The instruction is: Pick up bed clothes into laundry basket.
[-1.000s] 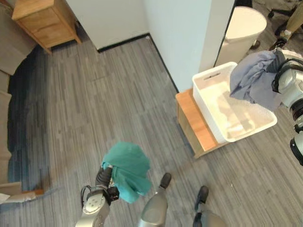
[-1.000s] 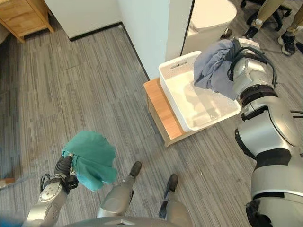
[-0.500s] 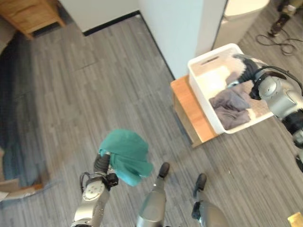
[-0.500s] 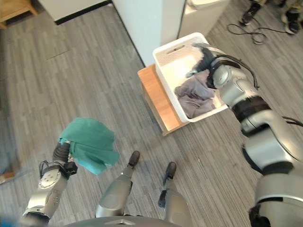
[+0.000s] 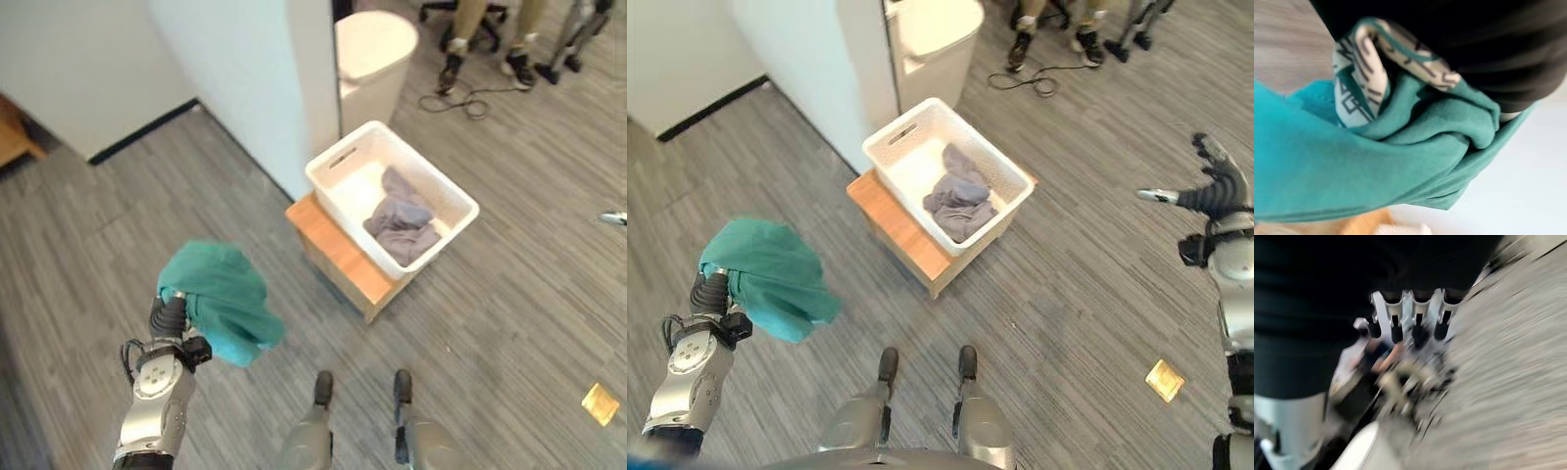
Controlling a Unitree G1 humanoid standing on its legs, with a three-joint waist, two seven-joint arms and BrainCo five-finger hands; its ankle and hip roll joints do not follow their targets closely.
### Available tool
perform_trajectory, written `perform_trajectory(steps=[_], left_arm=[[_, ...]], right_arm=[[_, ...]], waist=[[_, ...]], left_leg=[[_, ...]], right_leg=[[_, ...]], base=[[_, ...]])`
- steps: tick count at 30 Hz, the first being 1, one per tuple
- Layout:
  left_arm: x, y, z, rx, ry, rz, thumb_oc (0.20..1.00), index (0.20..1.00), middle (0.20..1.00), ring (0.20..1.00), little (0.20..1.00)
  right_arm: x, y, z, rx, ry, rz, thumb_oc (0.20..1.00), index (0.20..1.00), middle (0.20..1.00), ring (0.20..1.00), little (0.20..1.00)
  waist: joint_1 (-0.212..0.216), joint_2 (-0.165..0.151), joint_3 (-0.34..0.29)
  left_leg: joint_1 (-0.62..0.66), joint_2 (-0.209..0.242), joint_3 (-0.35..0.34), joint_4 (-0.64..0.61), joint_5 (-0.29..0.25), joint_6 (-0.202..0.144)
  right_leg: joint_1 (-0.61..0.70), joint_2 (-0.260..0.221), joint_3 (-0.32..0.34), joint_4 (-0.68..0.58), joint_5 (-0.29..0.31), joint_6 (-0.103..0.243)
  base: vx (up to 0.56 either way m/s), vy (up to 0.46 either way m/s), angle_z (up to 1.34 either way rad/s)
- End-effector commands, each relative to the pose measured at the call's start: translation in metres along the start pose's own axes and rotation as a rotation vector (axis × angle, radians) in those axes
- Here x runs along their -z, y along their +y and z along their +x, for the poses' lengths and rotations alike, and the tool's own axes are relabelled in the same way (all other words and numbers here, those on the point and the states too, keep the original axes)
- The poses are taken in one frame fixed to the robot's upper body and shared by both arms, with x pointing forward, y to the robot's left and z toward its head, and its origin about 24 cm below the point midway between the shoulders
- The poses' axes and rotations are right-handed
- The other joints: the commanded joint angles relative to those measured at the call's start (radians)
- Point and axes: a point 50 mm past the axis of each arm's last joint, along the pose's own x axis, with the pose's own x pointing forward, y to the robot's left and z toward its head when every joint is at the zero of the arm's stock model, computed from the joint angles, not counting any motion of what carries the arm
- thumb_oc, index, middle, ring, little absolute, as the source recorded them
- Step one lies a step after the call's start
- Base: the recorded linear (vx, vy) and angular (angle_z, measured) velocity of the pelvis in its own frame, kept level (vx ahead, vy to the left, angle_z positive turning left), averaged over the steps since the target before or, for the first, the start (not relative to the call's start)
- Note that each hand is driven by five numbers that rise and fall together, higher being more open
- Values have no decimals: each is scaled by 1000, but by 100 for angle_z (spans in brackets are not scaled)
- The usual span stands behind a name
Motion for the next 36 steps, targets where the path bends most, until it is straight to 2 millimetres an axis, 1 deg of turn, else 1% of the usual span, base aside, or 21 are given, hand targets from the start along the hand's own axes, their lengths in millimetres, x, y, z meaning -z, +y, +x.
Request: perform_trajectory(steps=[1,4,7,8,9,10,11,13,14,15,16,18,19,20,22,23,24,26,30,34,36], left_arm=[[-33,12,2,-34,-164,81,200,200,200,200,200],[-47,14,6,-31,-217,138,200,200,200,200,200],[-59,15,11,-10,-253,176,200,200,200,200,200],[-80,14,18,24,-315,224,200,200,200,200,200],[-95,12,24,54,-352,232,200,200,200,200,200],[-105,10,29,70,-378,244,200,200,200,200,200],[-105,9,30,71,-379,244,200,200,200,200,200],[-152,-1,49,118,-472,272,200,200,200,200,200],[-153,-1,50,121,-474,273,200,200,200,200,200],[-166,-2,56,122,-488,285,200,200,200,200,200],[-166,-3,56,123,-489,285,200,200,200,200,200],[-194,-9,70,141,-506,321,200,200,200,200,200],[-211,-22,80,198,-487,287,200,200,200,200,200],[-223,-28,86,224,-475,321,200,200,200,200,200],[-239,-31,94,225,-456,338,200,200,200,200,200],[-242,-33,94,231,-459,341,200,200,200,200,200],[-251,-32,101,206,-444,346,200,200,200,200,200],[-259,-34,105,184,-437,355,200,200,200,200,200],[-270,-37,110,155,-426,392,200,200,200,200,200],[-275,-42,112,136,-418,424,200,200,200,200,200],[-286,-45,111,118,-444,435,200,200,200,200,200]], right_arm=[[-15,-11,7,101,-73,-1,1000,1000,1000,1000,1000],[3,-6,-4,146,-26,93,1000,1000,1000,1000,1000],[12,4,-11,131,3,146,1000,1000,1000,1000,1000],[23,23,-21,74,45,200,1000,1000,1000,1000,1000],[35,37,-31,23,93,207,1000,1000,1000,1000,1000],[43,46,-38,-9,131,226,1000,1000,1000,1000,1000],[43,46,-38,-9,131,227,1000,1000,1000,1000,1000],[73,87,-66,-138,289,355,1000,1000,1000,1000,1000],[73,88,-67,-136,291,360,1000,1000,1000,1000,1000],[81,99,-76,-166,341,401,1000,1000,1000,1000,1000],[82,99,-76,-164,342,402,1000,1000,1000,1000,1000],[91,122,-94,-214,424,519,1000,1000,1000,1000,1000],[96,140,-109,-256,484,591,1000,1000,1000,1000,1000],[99,150,-118,-293,519,605,1000,1000,1000,1000,1000],[99,164,-133,-365,554,640,1000,1000,1000,1000,1000],[99,165,-134,-363,557,646,1000,1000,1000,1000,1000],[102,174,-146,-409,593,672,1000,1000,1000,1000,1000],[102,178,-150,-424,612,687,1000,1000,1000,1000,1000],[108,176,-158,-414,650,705,1000,1000,1000,1000,1000],[113,172,-157,-382,668,698,1000,1000,1000,1000,1000],[116,170,-158,-372,681,695,1000,1000,1000,1000,1000]], waist=[[-3,-43,-114],[-26,-28,-133],[-38,-21,-140],[-62,2,-147],[-78,16,-148],[-86,22,-148],[-85,21,-148],[-120,48,-150],[-118,45,-149],[-125,49,-150],[-124,48,-149],[-143,56,-152],[-158,59,-153],[-168,62,-153],[-182,66,-154],[-177,61,-153],[-191,61,-152],[-195,52,-145],[-202,33,-130],[-206,16,-119],[-205,0,-109]], left_leg=[[71,-15,24,11,-75,29],[81,-15,44,10,-77,31],[83,-16,58,13,-71,31],[95,-16,72,10,-81,32],[104,-16,86,10,-82,31],[107,-16,91,10,-82,31],[107,-16,92,10,-82,31],[115,-15,106,8,-78,28],[115,-15,105,9,-78,28],[118,-13,108,8,-77,27],[119,-13,108,8,-77,27],[121,-9,114,7,-73,24],[122,-8,118,6,-71,21],[123,-7,123,6,-70,19],[126,-4,130,6,-69,16],[126,-4,130,6,-69,16],[127,-1,138,6,-68,14],[126,1,147,6,-66,11],[120,6,162,6,-65,8],[111,12,170,6,-62,4],[99,19,176,6,-58,2]], right_leg=[[-1,-19,16,24,-75,39],[-1,-17,34,26,-72,38],[-8,-15,51,32,-63,38],[-4,-14,67,29,-68,41],[-2,-12,79,29,-68,42],[-2,-11,84,30,-68,43],[-2,-11,84,30,-68,43],[-1,-14,95,35,-67,46],[0,-14,94,35,-67,46],[2,-14,95,33,-65,47],[2,-14,95,33,-65,46],[4,-11,95,28,-60,50],[3,-9,96,27,-56,53],[3,-8,98,26,-55,55],[2,-8,98,25,-51,59],[2,-8,98,25,-51,59],[-1,-7,102,24,-47,62],[-8,-5,110,24,-43,66],[-22,-2,121,25,-38,69],[-37,3,126,26,-35,70],[-53,10,129,26,-30,70]], base=[[27,6,-39],[11,4,-23],[-21,1,-25],[56,13,-23],[50,21,-21],[3,9,-21],[0,2,-19],[7,-2,-16],[11,-10,-6],[4,-8,-9],[11,-16,-4],[0,0,0],[0,0,0],[20,-17,4],[14,-3,9],[9,-6,-7],[4,-6,-18],[-14,-6,-12],[-27,-7,-22],[-21,-10,-7],[-33,-32,-7]])
